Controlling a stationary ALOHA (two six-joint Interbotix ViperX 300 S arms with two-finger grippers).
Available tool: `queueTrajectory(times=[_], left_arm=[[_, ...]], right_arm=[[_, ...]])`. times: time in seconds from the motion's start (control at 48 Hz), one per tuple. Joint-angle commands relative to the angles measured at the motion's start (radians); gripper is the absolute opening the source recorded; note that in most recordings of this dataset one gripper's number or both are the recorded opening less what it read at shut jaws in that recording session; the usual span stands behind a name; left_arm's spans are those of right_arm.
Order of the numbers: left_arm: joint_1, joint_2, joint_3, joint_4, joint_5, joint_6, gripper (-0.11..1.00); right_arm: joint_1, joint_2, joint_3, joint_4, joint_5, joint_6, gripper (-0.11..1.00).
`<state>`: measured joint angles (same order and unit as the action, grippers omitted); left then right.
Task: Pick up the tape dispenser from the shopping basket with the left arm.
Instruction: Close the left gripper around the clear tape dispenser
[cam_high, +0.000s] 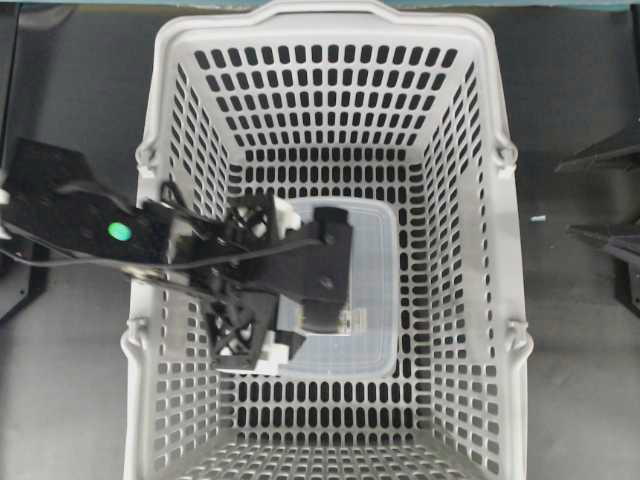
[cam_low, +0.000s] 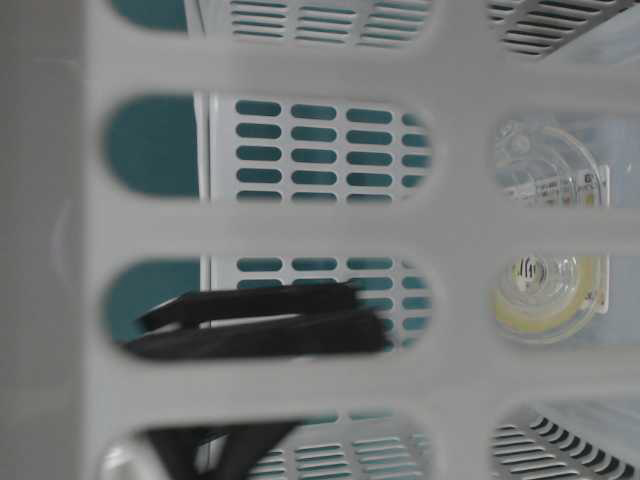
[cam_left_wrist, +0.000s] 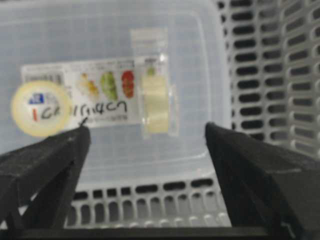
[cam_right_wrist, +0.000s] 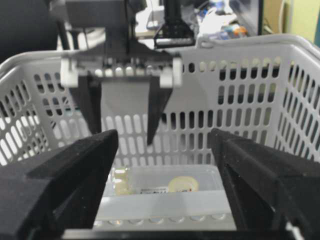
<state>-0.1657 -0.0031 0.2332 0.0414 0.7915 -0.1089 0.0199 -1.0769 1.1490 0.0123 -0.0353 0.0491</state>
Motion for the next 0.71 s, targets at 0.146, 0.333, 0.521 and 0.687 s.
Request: queueTrajectory(times=[0.146, 0.333, 0.521, 0.687], left_arm=[[0.002, 0.091, -0.015, 0.003, -0.005, -0.006, 0.88], [0.002, 0.126, -0.025, 0.003, -0.04, -0.011, 0.83], [-0.003, 0.114, -0.04, 0.005, -0.032, 0.008, 0.35], [-0.002, 0.051, -0.133, 0.003, 0.026, 0.009, 0.3]], right_arm=[[0.002, 0.006, -0.008, 0.003, -0.006, -0.002, 0.71], [0.002, 0.006, -0.005, 0.003, -0.006, -0.002, 0.71], [0.002, 0.005, -0.002, 0.003, -0.006, -0.002, 0.7], [0.002, 0.006, 0.002, 0.003, -0.006, -0.002, 0.7]])
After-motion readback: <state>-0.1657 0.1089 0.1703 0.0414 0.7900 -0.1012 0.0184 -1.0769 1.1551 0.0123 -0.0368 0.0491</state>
